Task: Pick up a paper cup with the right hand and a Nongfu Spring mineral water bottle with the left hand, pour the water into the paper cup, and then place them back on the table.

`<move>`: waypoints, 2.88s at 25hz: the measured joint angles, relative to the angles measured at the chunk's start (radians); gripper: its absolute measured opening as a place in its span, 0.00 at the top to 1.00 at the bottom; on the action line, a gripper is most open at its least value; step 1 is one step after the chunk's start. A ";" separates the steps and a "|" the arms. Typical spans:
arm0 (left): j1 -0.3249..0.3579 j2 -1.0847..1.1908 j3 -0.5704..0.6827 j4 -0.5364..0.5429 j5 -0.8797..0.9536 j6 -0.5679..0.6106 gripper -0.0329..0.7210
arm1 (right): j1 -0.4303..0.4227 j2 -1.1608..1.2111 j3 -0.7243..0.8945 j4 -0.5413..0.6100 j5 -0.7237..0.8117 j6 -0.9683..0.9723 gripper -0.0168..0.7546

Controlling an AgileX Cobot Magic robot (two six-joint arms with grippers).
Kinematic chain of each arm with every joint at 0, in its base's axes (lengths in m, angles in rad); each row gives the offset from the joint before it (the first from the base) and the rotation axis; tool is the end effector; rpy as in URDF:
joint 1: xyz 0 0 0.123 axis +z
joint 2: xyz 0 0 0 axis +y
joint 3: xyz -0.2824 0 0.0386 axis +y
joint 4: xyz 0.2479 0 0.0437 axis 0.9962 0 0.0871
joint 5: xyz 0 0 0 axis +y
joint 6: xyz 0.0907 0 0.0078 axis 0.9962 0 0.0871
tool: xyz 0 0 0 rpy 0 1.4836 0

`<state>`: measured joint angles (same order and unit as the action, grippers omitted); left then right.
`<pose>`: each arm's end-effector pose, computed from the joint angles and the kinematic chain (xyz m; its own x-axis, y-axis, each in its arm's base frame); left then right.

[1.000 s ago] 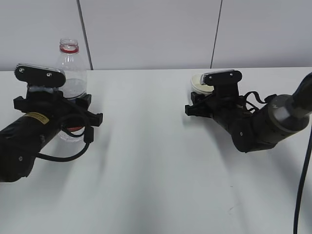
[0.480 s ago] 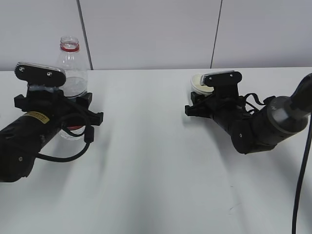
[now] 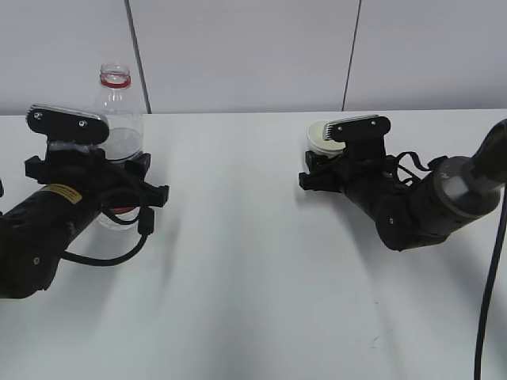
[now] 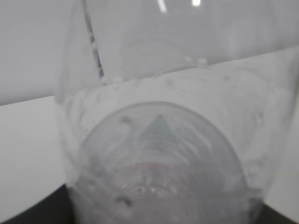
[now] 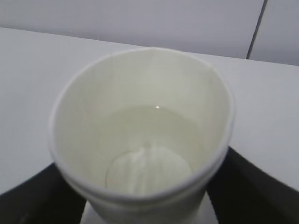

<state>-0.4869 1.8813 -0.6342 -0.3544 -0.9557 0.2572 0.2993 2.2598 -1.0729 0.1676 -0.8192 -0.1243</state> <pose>0.3021 -0.1308 0.1385 -0.1957 0.1544 -0.9684 0.2145 0.9704 0.1114 0.4135 0.1160 0.0772 -0.2693 -0.0927 -0.9586 -0.1835 0.9821 -0.0435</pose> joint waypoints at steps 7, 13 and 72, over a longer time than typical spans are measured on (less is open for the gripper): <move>0.000 0.023 0.000 0.001 -0.023 -0.001 0.46 | 0.000 0.000 0.000 -0.002 0.000 0.000 0.19; 0.000 0.023 0.000 0.002 -0.033 -0.001 0.46 | 0.000 0.000 0.000 0.032 0.000 0.000 0.19; 0.109 0.220 -0.211 0.027 -0.086 -0.032 0.46 | 0.016 -0.285 0.400 -0.021 -0.119 0.029 0.21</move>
<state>-0.3783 2.1012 -0.8449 -0.3273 -1.0412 0.2249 0.3149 1.9751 -0.6725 0.1466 -0.9386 -0.0950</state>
